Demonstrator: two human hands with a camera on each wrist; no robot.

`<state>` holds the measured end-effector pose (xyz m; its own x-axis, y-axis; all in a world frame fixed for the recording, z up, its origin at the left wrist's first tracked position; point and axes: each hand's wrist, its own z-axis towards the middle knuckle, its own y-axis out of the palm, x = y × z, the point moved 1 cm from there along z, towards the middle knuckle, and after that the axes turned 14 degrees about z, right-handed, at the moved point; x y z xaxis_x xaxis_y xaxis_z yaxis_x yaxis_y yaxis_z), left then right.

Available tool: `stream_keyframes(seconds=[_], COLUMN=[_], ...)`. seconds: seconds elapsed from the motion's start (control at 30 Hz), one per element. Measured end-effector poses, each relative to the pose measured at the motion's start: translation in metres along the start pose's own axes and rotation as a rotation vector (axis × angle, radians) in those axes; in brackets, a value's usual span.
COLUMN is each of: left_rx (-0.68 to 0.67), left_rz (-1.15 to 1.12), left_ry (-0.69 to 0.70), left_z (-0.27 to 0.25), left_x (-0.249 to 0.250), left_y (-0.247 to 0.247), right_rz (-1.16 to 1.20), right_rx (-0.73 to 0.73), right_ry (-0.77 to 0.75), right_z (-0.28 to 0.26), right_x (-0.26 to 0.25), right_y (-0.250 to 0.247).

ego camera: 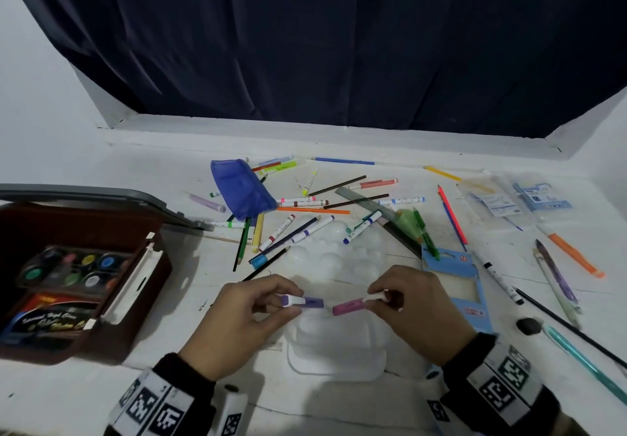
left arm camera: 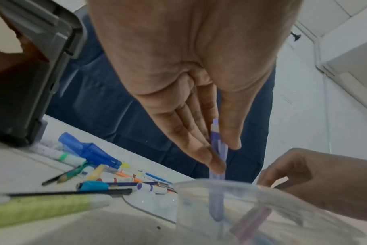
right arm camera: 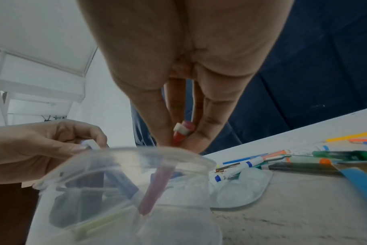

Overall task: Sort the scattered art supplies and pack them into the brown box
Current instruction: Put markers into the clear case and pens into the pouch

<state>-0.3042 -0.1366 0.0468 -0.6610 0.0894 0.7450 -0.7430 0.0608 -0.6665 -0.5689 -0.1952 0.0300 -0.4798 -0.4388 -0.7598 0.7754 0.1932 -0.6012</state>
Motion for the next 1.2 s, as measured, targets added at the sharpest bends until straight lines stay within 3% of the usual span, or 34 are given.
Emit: stream_keyframes(seconds=[0.2, 0.33, 0.47, 0.8, 0.9, 1.07, 1.2], left_rx=[0.082, 0.016, -0.045, -0.144, -0.139, -0.143, -0.13], left_rz=[0.043, -0.039, 0.078, 0.532, 0.664, 0.84, 0.834], left_ry=[0.057, 0.063, 0.11, 0.337, 0.378, 0.336, 0.309], left_z=[0.002, 0.0, 0.002, 0.017, 0.019, 0.022, 0.023], left_x=[0.006, 0.012, 0.007, -0.01, -0.008, -0.006, -0.009], left_y=[-0.013, -0.012, -0.001, 0.021, 0.032, 0.047, 0.052], right_rz=[-0.011, 0.021, 0.031, -0.178, -0.247, -0.26, -0.266], right_rx=[-0.034, 0.019, 0.023, -0.205, -0.285, -0.433, -0.434], right_ry=[-0.005, -0.024, -0.062, -0.082, -0.025, 0.054, 0.071], right_z=[-0.003, -0.008, -0.007, 0.006, 0.006, 0.005, 0.004], right_x=[0.002, 0.002, 0.001, 0.004, 0.005, 0.011, 0.014], right_y=[-0.004, -0.007, -0.008, 0.006, 0.012, 0.024, 0.028])
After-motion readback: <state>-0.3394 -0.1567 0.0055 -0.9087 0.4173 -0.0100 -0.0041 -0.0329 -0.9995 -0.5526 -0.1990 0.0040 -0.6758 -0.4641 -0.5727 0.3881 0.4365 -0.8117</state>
